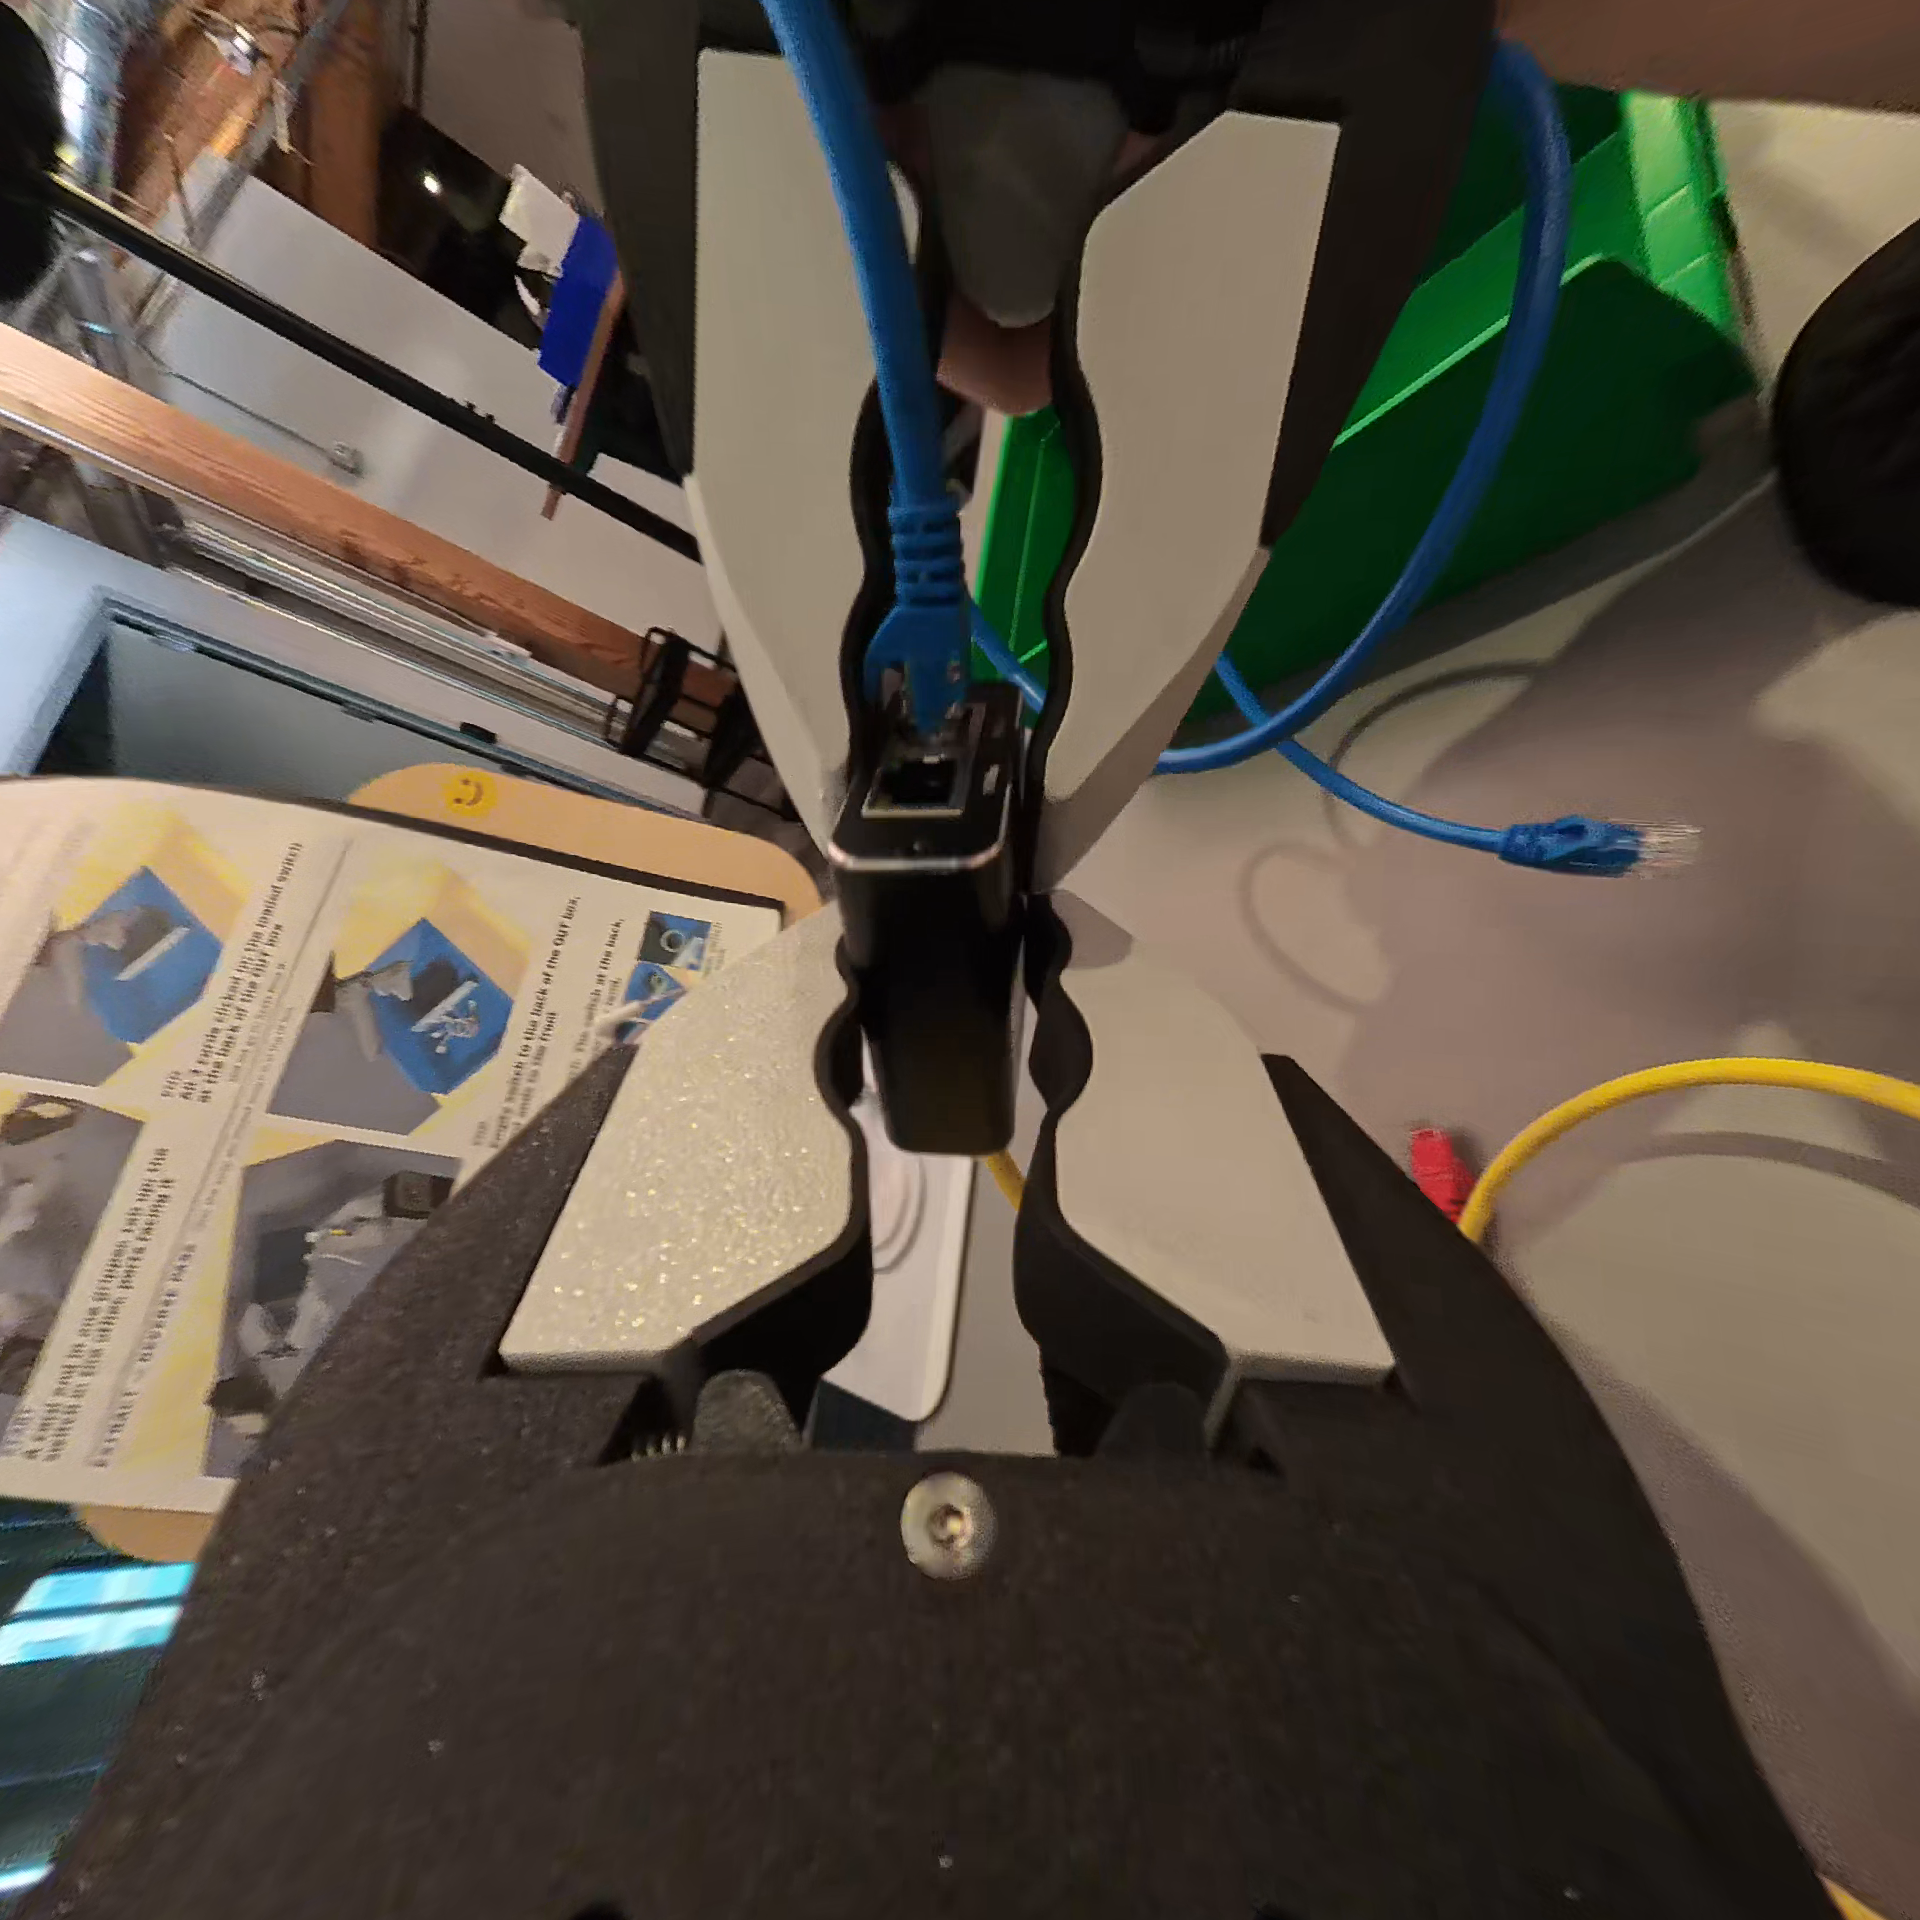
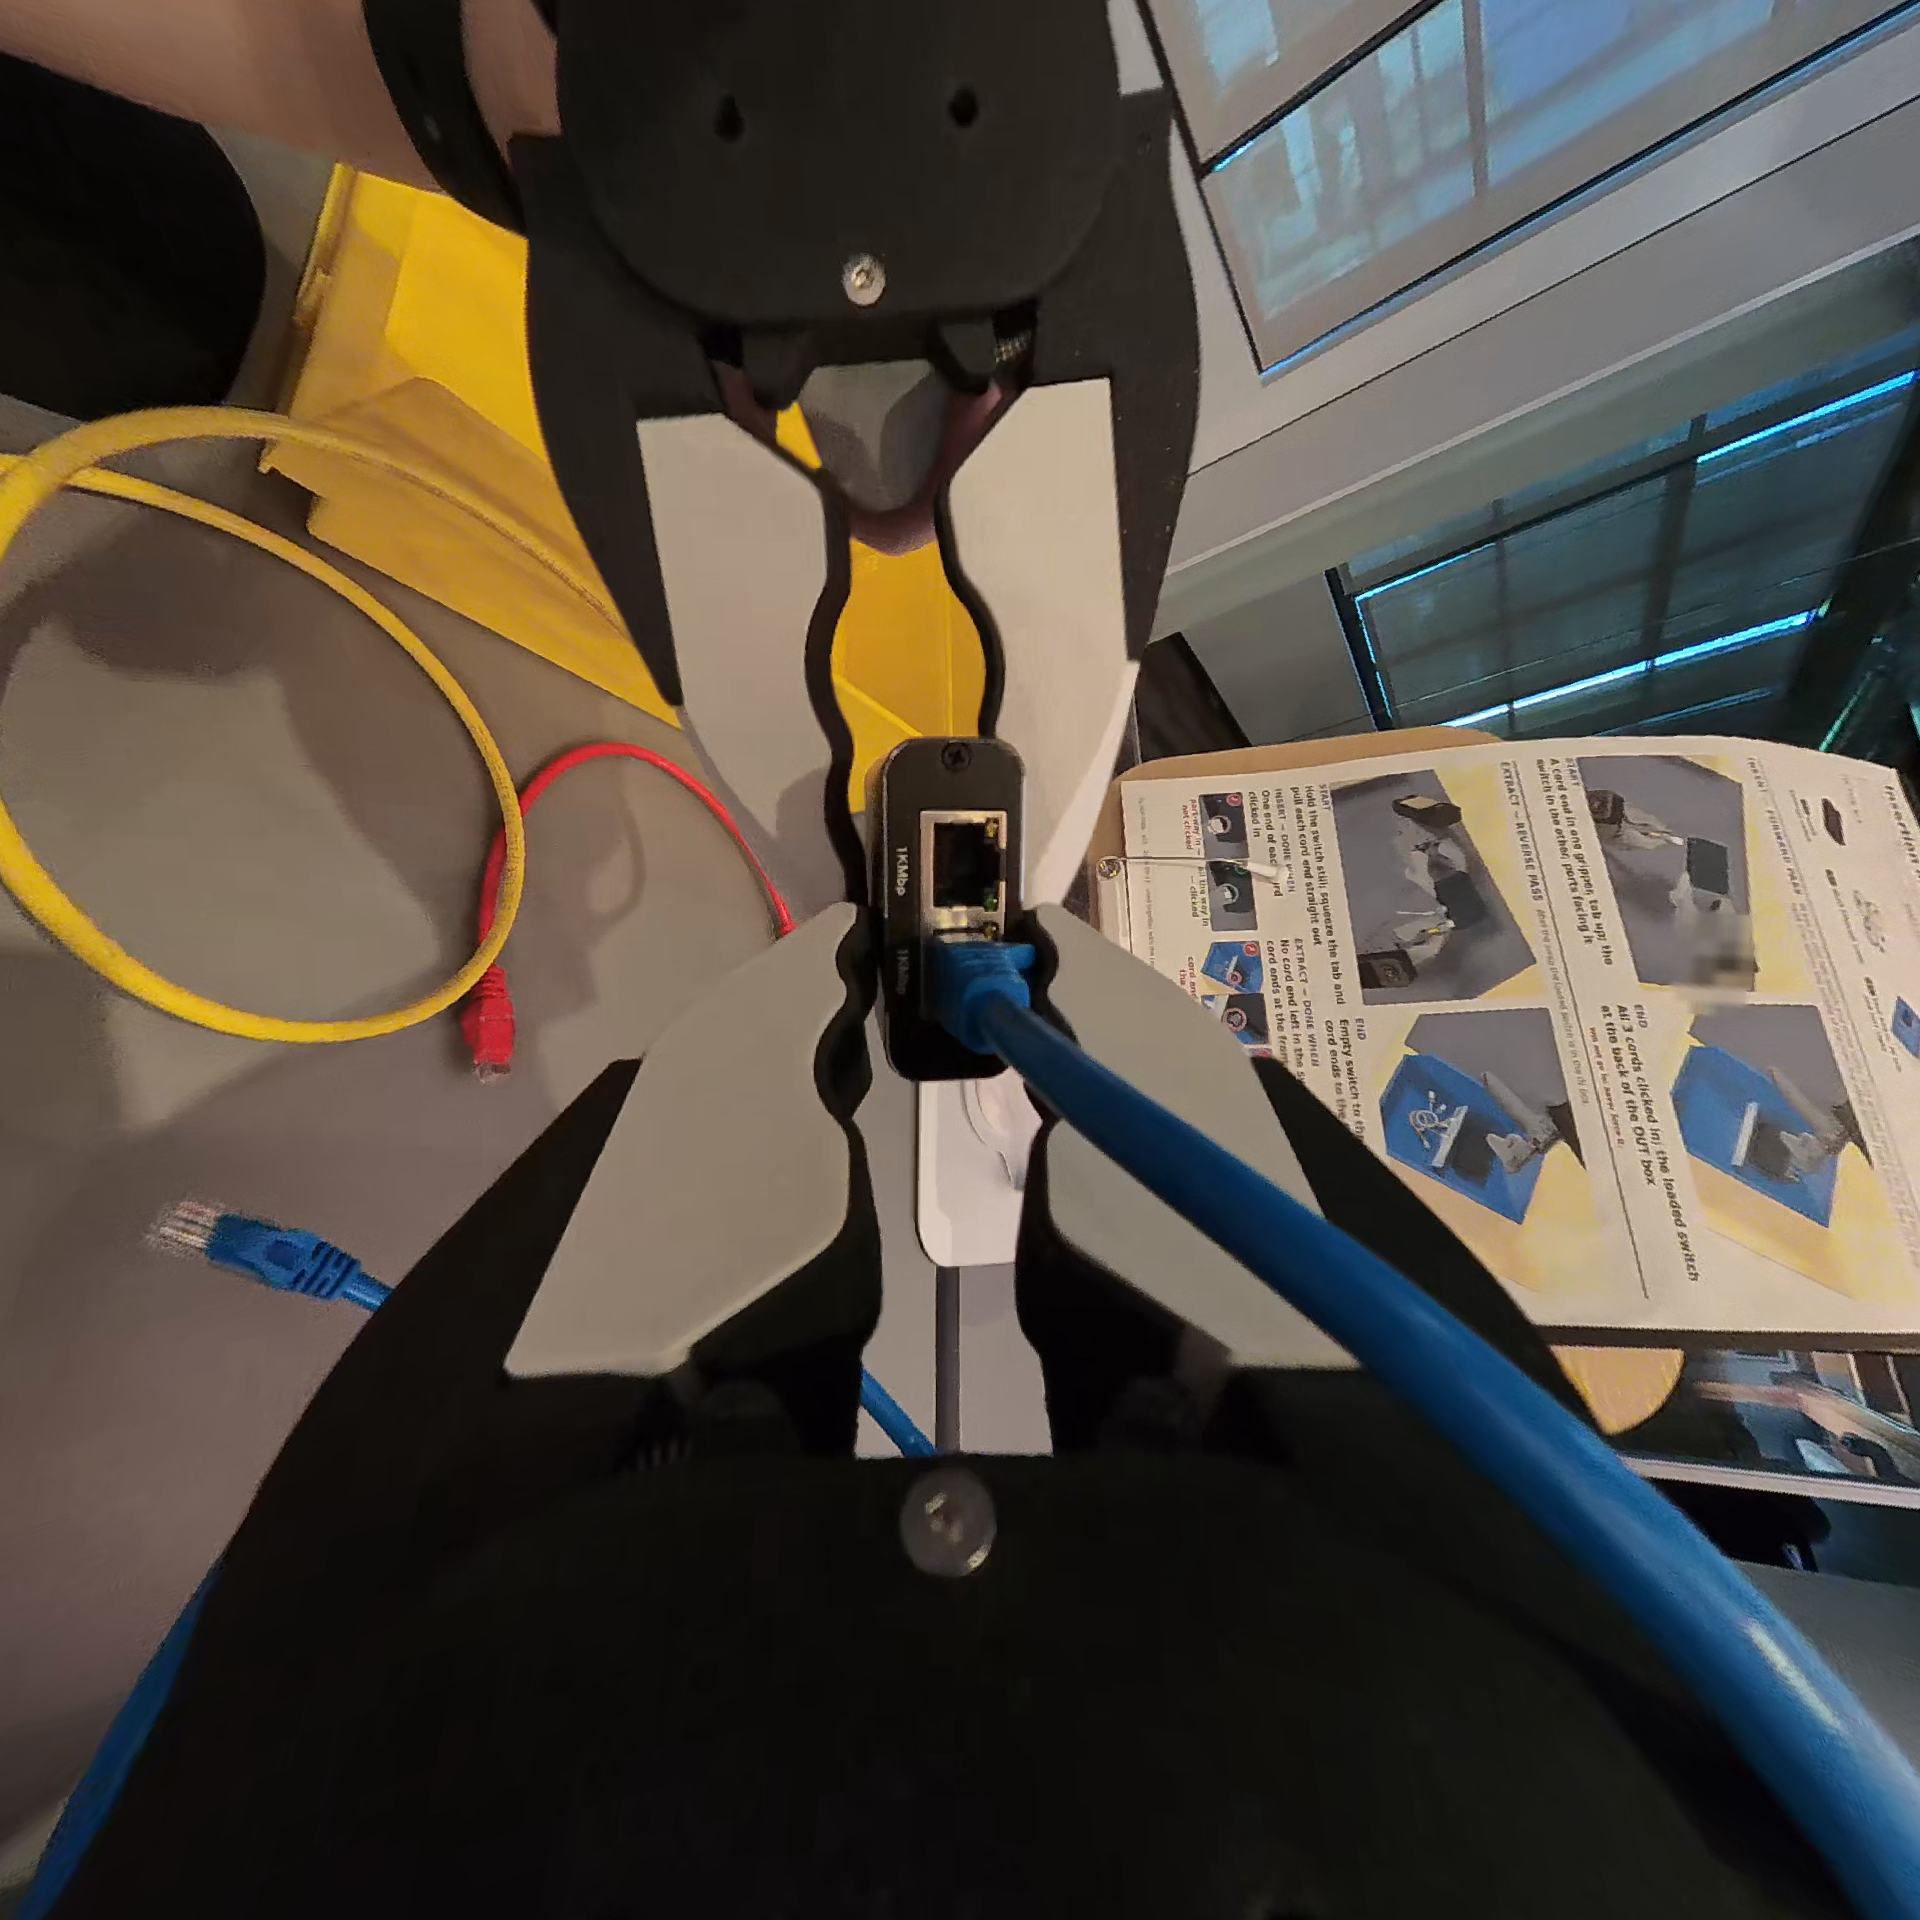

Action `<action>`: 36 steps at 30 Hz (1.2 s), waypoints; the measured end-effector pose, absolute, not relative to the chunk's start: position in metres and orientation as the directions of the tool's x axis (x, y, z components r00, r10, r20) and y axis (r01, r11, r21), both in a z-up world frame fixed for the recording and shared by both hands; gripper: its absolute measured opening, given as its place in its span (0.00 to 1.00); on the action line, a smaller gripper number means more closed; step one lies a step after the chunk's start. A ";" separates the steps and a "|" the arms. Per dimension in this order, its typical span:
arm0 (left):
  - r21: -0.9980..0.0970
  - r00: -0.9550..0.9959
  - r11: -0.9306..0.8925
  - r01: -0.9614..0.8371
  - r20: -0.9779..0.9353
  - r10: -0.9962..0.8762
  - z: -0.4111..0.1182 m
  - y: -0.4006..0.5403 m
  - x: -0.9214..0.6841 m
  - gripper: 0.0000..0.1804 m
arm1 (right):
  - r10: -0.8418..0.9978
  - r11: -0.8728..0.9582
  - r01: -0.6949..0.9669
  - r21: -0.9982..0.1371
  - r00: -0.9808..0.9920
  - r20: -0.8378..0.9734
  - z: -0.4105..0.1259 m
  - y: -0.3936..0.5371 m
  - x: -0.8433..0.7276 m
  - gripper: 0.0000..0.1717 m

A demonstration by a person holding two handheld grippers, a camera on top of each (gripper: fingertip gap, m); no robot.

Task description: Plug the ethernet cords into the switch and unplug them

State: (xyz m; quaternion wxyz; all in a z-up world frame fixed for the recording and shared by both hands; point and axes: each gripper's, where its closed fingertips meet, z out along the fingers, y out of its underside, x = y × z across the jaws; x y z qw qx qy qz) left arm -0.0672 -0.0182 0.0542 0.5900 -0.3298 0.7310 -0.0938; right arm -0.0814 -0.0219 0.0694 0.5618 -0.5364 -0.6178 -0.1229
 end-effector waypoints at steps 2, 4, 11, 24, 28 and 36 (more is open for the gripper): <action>-0.481 -0.068 0.789 -0.383 -0.837 -0.543 0.053 -0.015 -0.065 0.15 | 0.508 0.400 0.810 -0.429 0.193 0.839 0.067 -0.019 -0.080 0.16; -0.484 -0.062 0.780 -0.397 -0.834 -0.549 0.052 -0.012 -0.064 0.14 | 0.501 0.405 0.803 -0.436 0.204 0.841 0.067 -0.017 -0.078 0.16; -0.505 0.041 0.764 -0.401 -0.844 -0.535 0.063 -0.001 -0.063 0.14 | 0.464 0.357 0.797 -0.488 0.302 0.833 0.080 -0.011 -0.068 0.20; -0.477 0.262 0.734 -0.484 -0.879 -0.399 0.092 0.031 -0.081 0.14 | 0.626 0.247 0.417 -0.875 0.620 0.473 0.117 -0.006 -0.082 0.17; -0.457 0.290 0.721 -0.520 -0.889 -0.354 0.095 0.040 -0.086 0.14 | 0.625 0.140 0.337 -0.931 0.700 0.347 0.118 0.003 -0.083 0.13; -0.419 0.303 0.715 -0.560 -0.907 -0.294 0.097 0.045 -0.088 0.14 | 0.588 0.025 0.187 -0.982 0.792 0.166 0.123 0.011 -0.077 0.09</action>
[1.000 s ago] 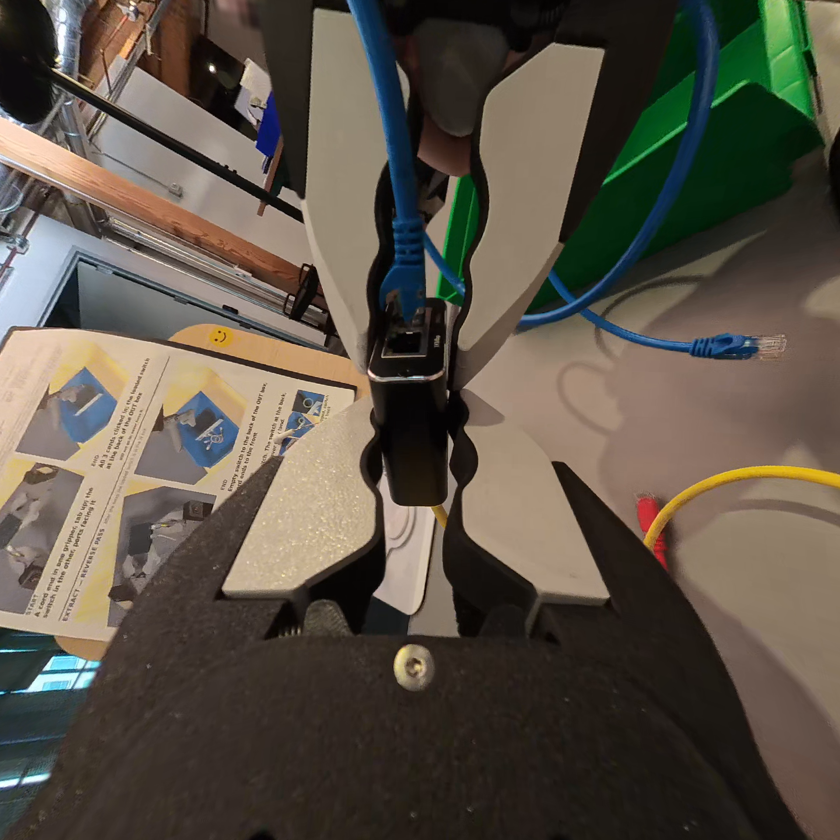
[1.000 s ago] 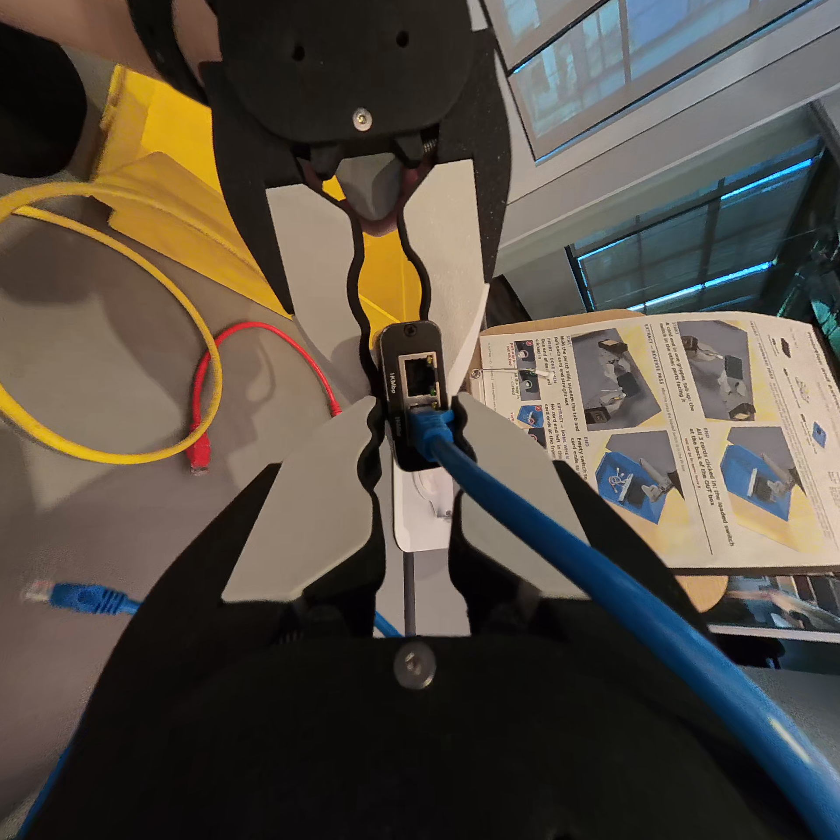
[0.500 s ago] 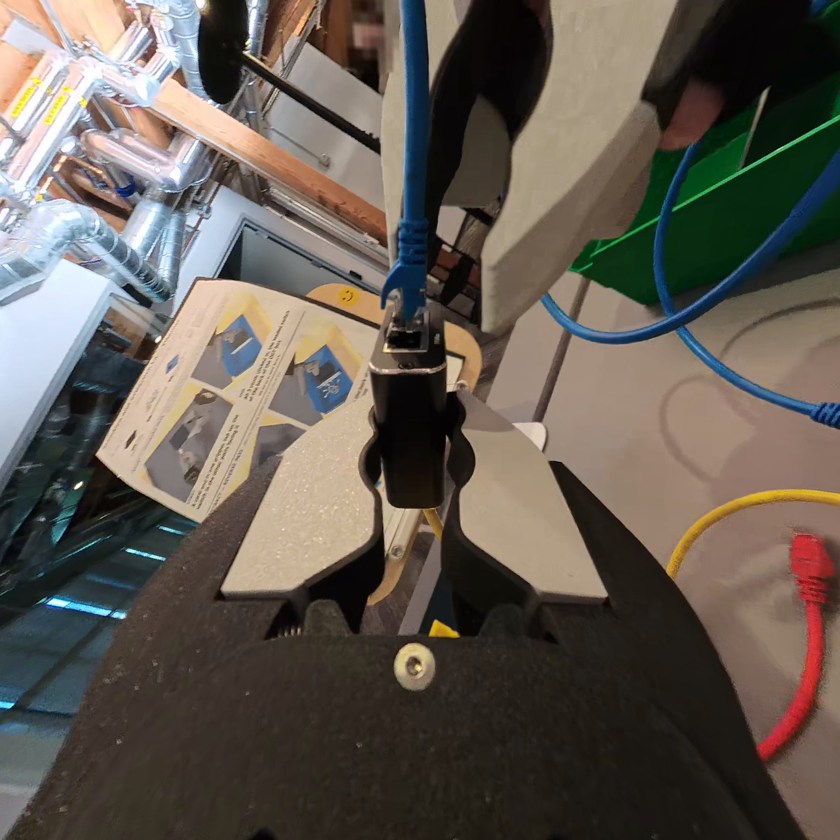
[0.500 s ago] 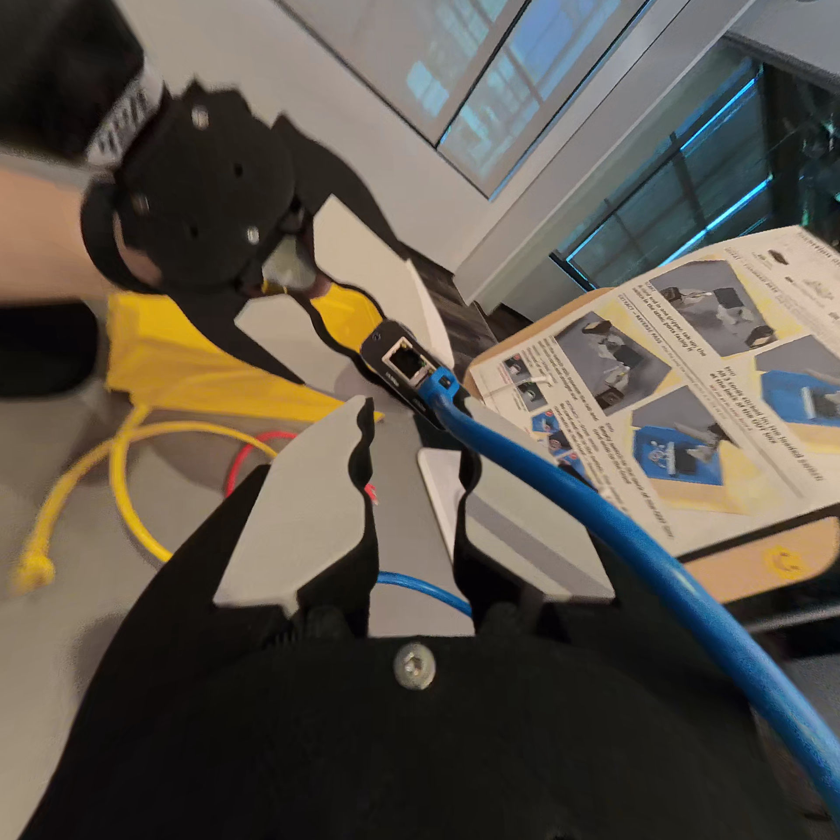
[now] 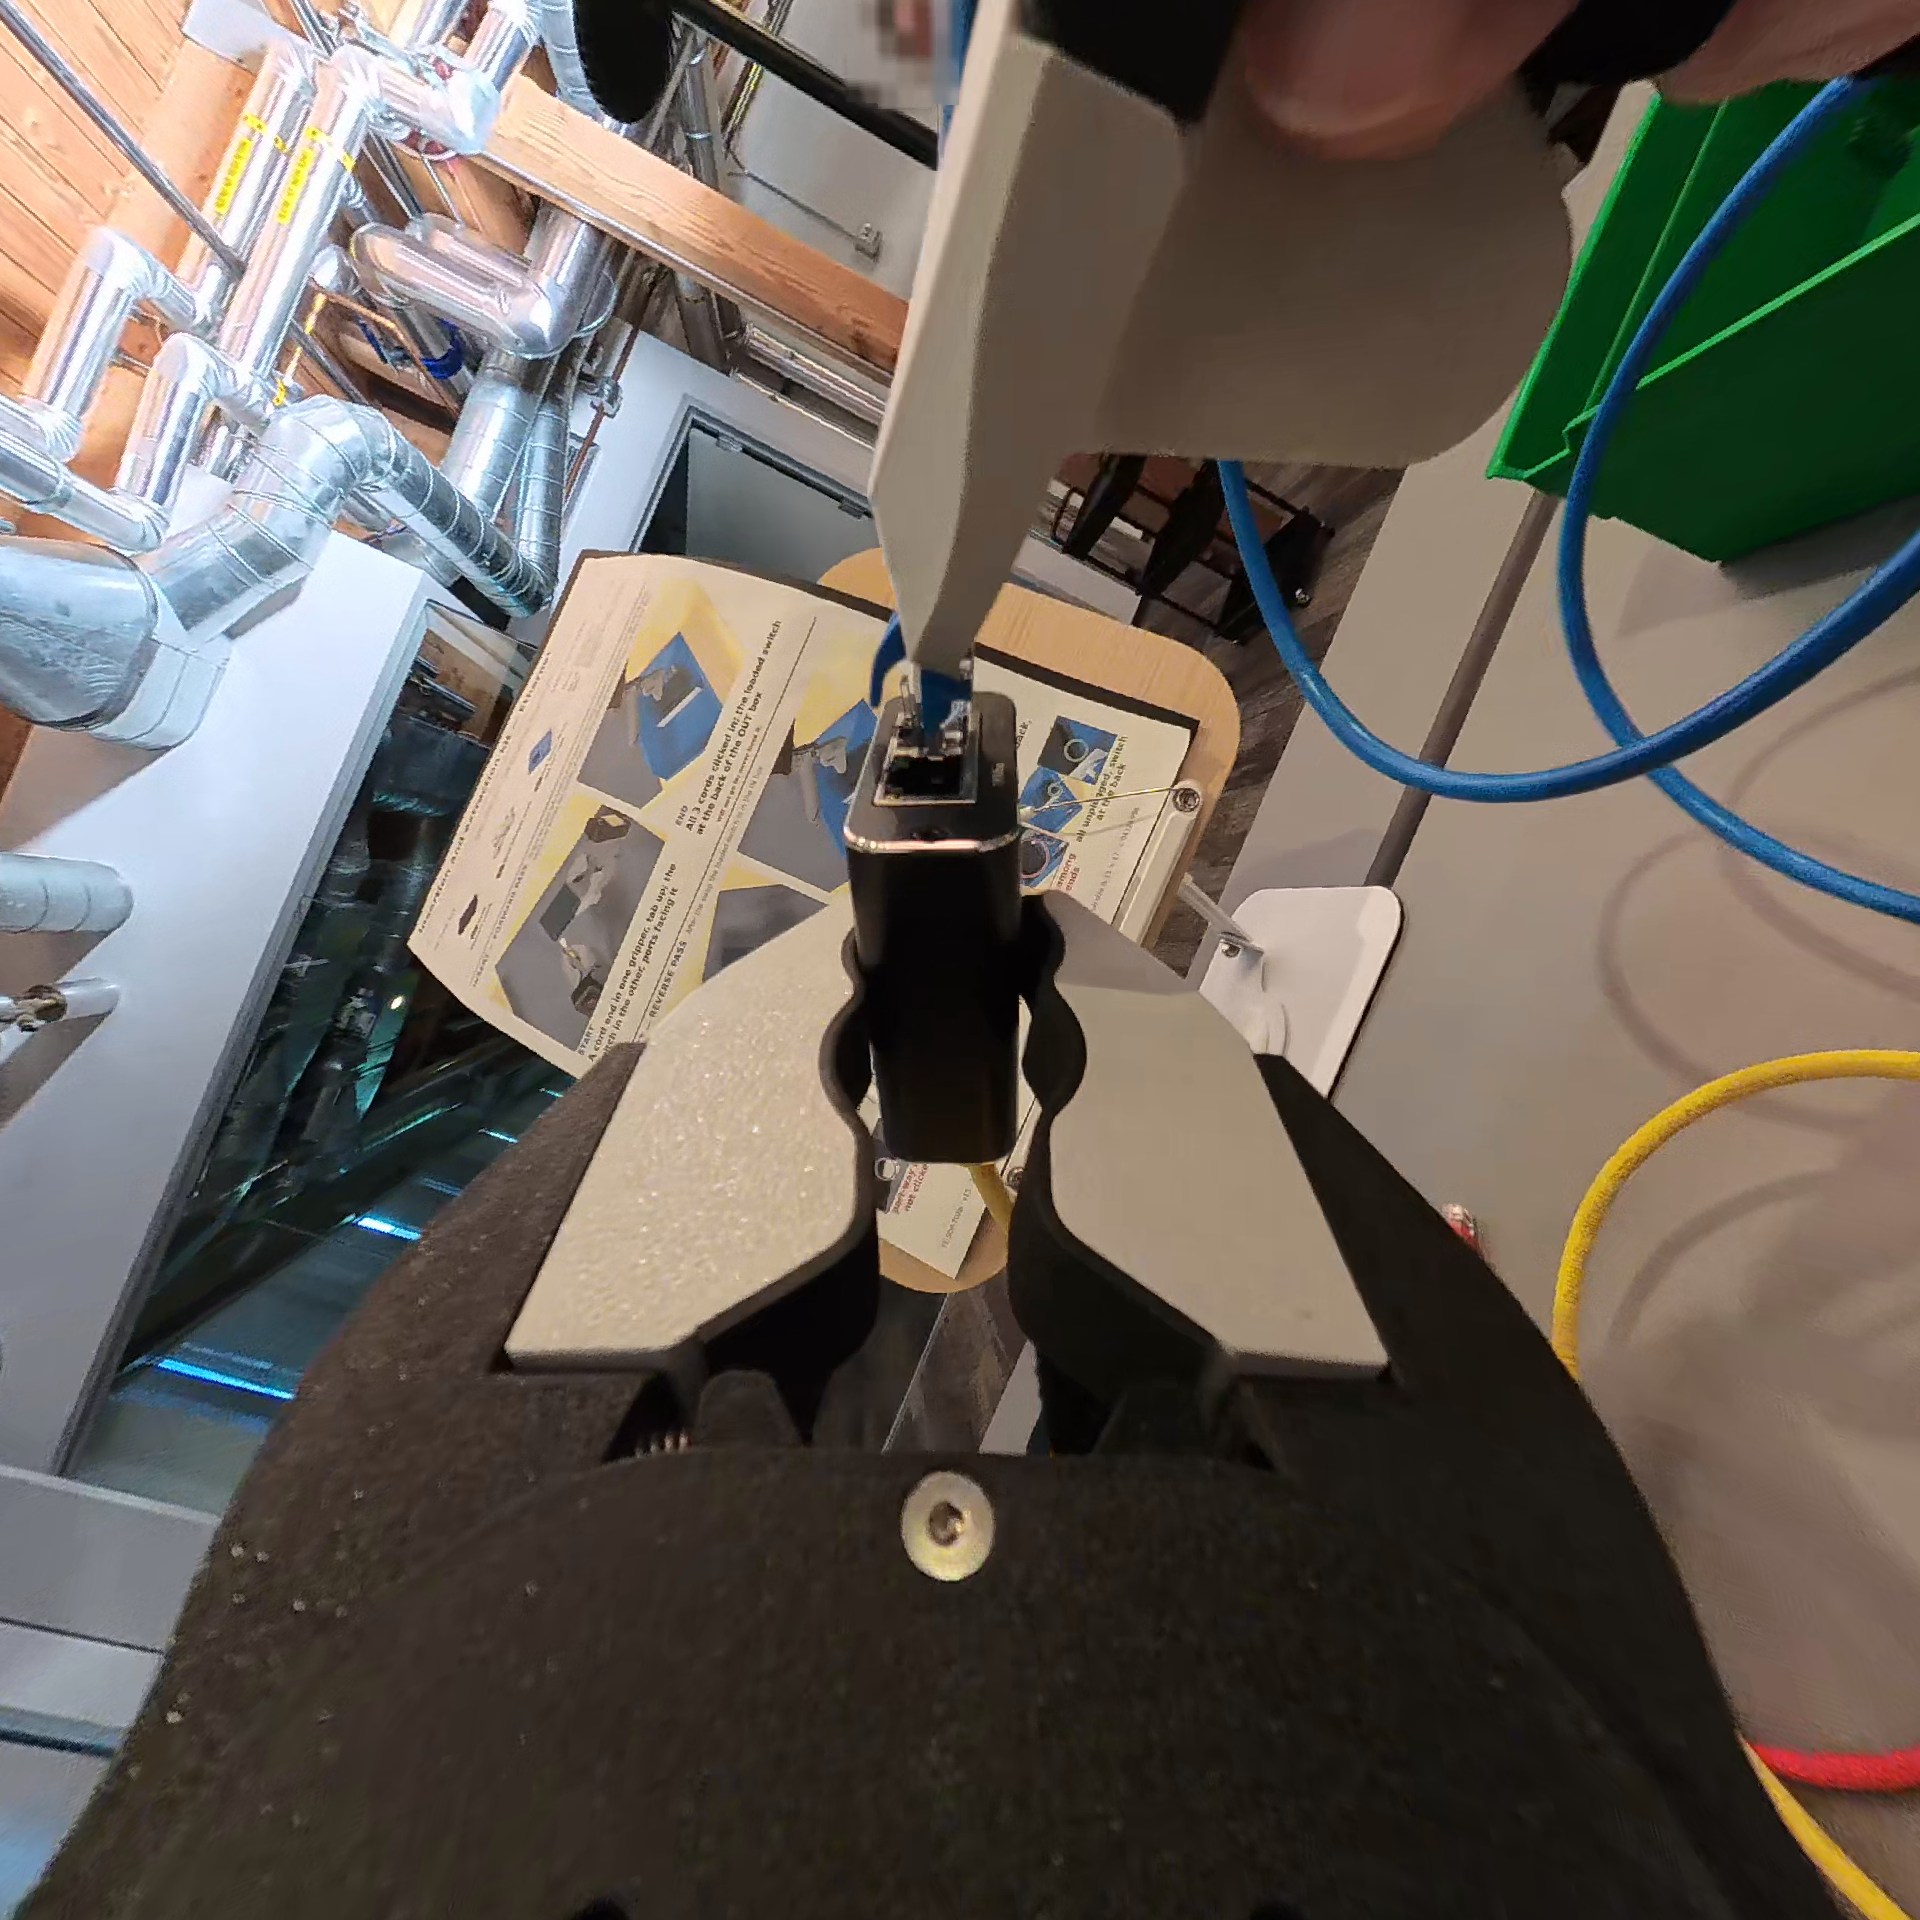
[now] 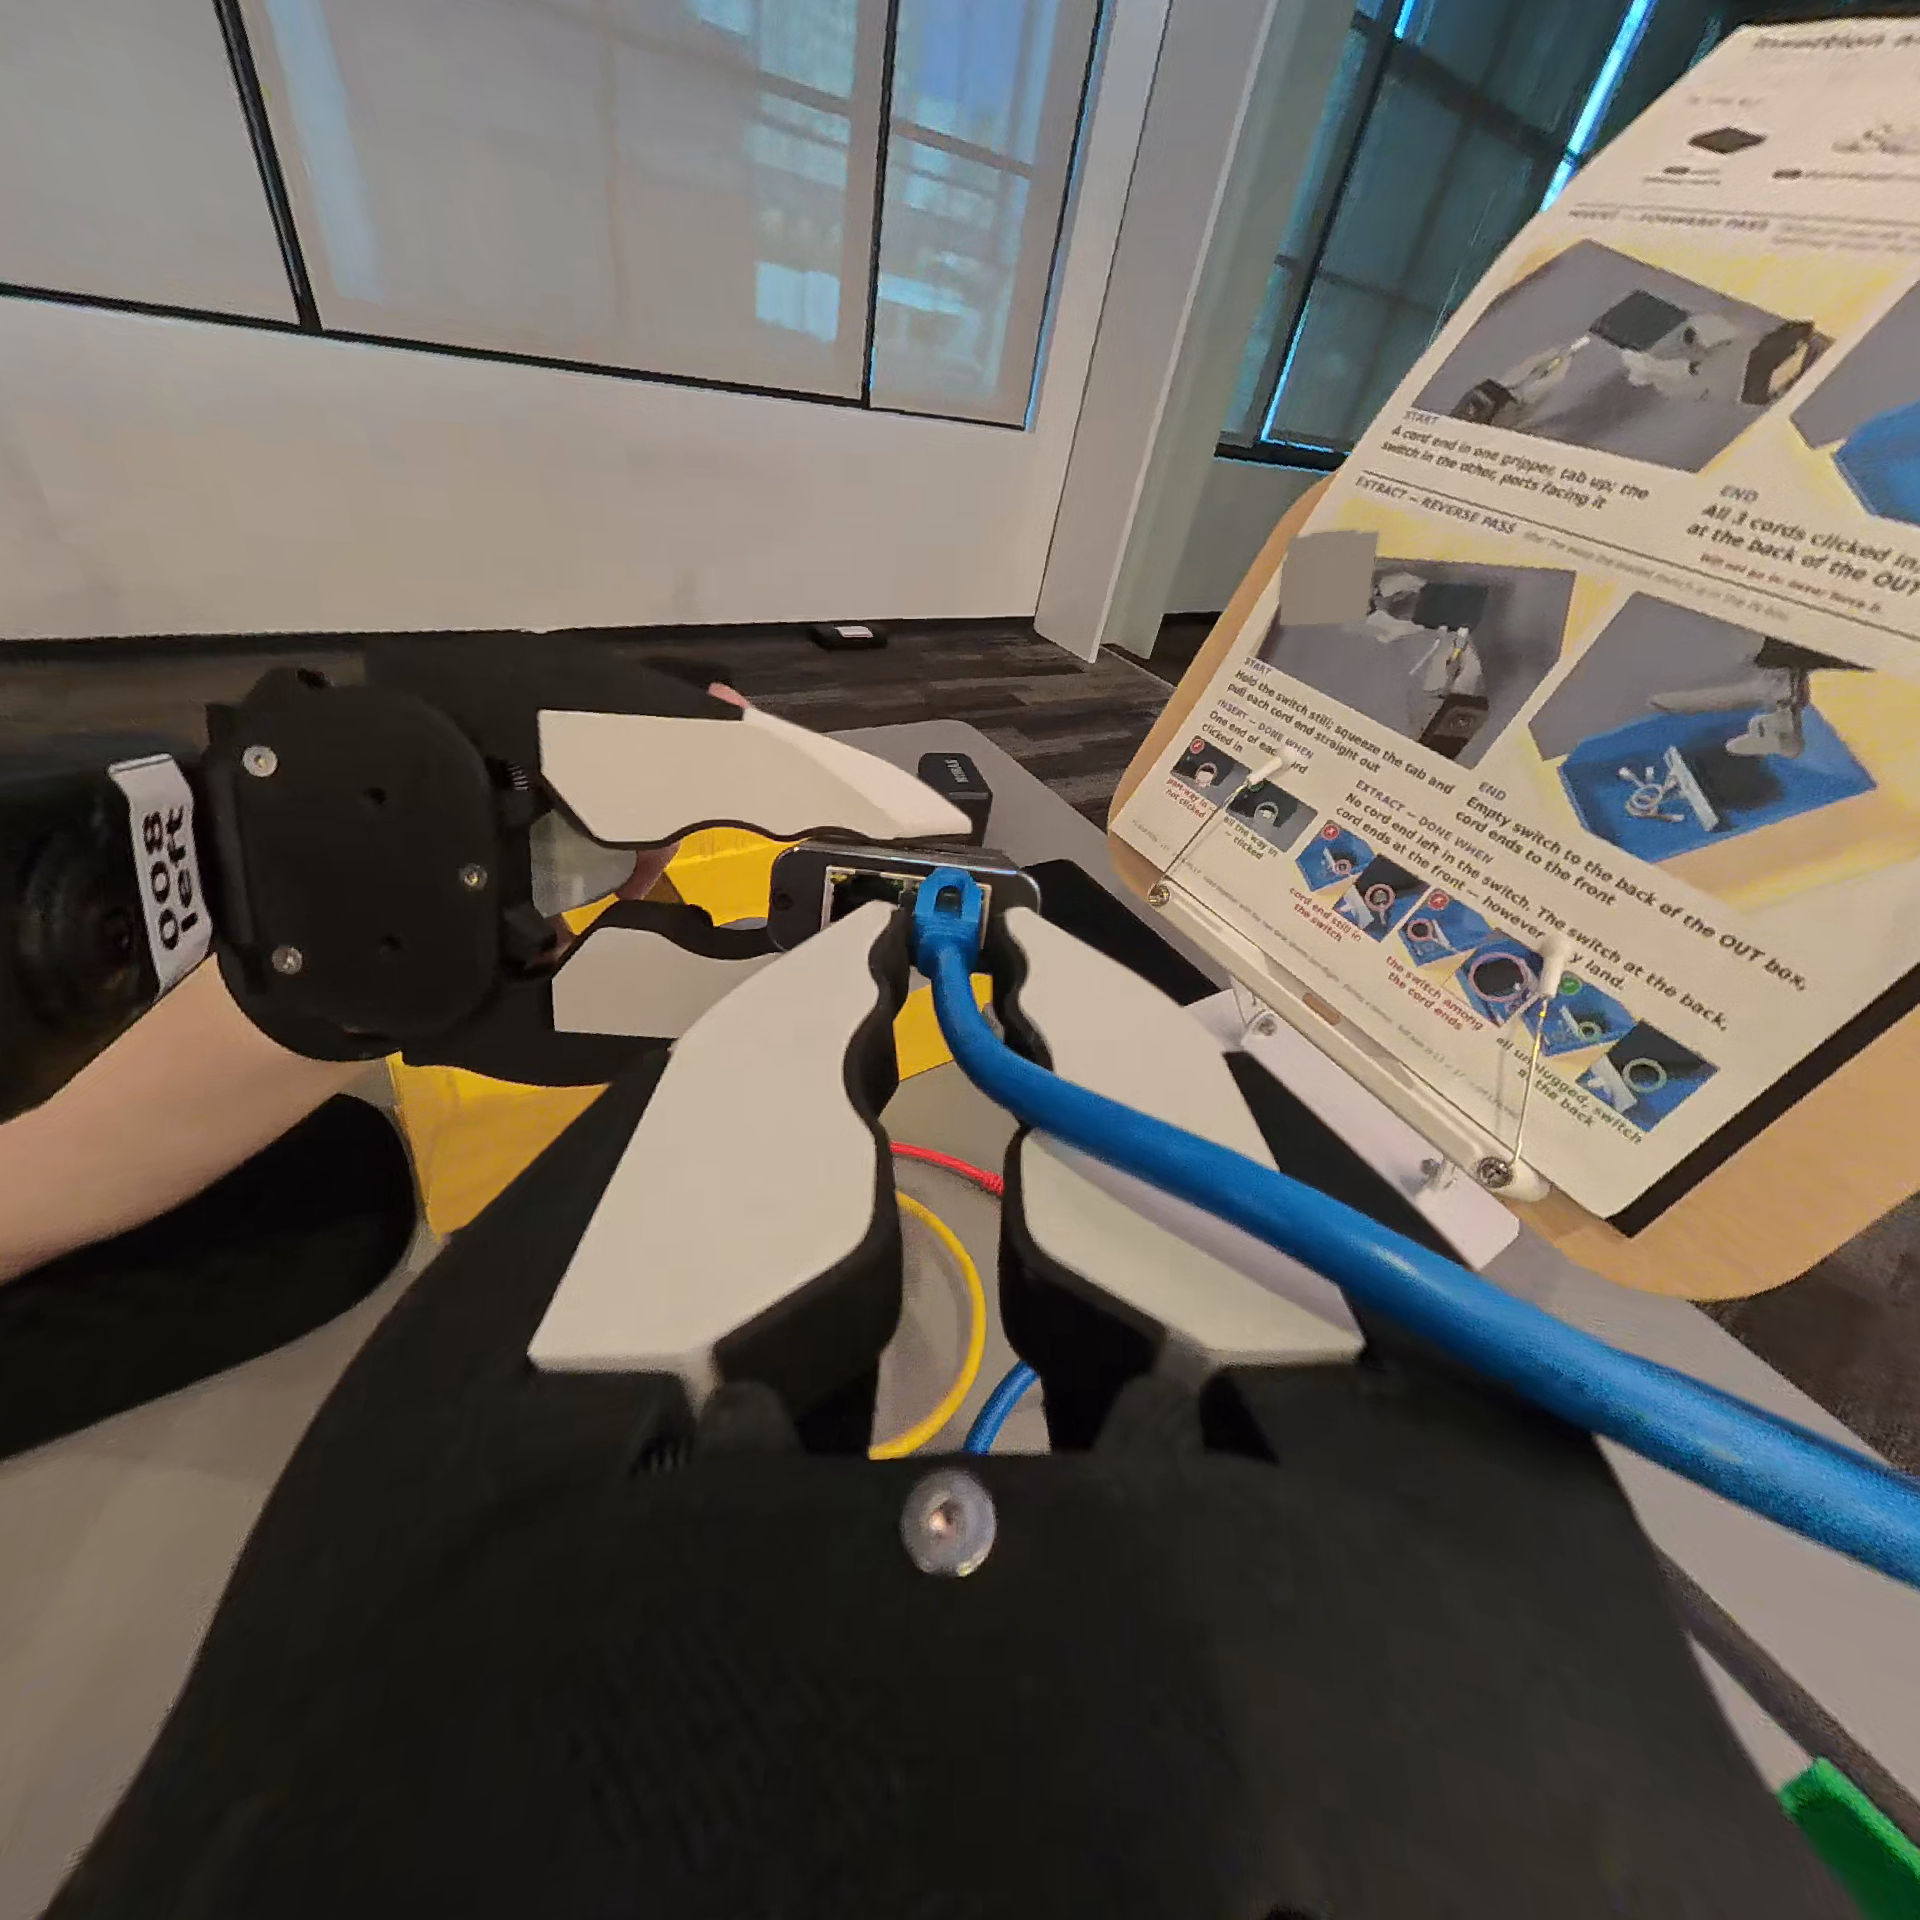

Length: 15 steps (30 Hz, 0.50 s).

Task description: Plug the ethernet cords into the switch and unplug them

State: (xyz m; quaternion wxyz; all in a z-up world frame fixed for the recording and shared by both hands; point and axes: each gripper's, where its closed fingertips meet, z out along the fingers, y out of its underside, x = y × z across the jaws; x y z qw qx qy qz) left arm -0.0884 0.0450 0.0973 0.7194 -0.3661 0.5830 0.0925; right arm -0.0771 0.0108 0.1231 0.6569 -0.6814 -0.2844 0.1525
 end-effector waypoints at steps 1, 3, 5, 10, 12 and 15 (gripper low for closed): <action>-0.416 0.306 0.715 -0.562 -0.908 -0.288 0.098 0.045 -0.088 0.14 | 0.584 0.016 0.174 -0.985 0.797 0.151 0.123 0.011 -0.076 0.09; -0.409 0.303 0.713 -0.569 -0.911 -0.281 0.097 0.046 -0.088 0.14 | 0.589 -0.009 0.163 -0.987 0.798 0.127 0.121 0.012 -0.076 0.08; -0.400 0.303 0.714 -0.574 -0.914 -0.269 0.097 0.046 -0.088 0.14 | 0.590 -0.015 0.168 -0.986 0.798 0.127 0.120 0.012 -0.076 0.08; -0.359 0.289 0.716 -0.599 -0.930 -0.226 0.098 0.046 -0.088 0.14 | 0.601 -0.032 0.168 -0.985 0.791 0.116 0.118 0.012 -0.076 0.07; -0.329 0.277 0.723 -0.607 -0.941 -0.195 0.098 0.045 -0.088 0.14 | 0.611 -0.043 0.182 -0.982 0.782 0.118 0.116 0.010 -0.075 0.07; -0.265 0.248 0.729 -0.631 -0.959 -0.134 0.097 0.043 -0.087 0.14 | 0.624 -0.061 0.194 -0.979 0.773 0.114 0.113 0.008 -0.073 0.07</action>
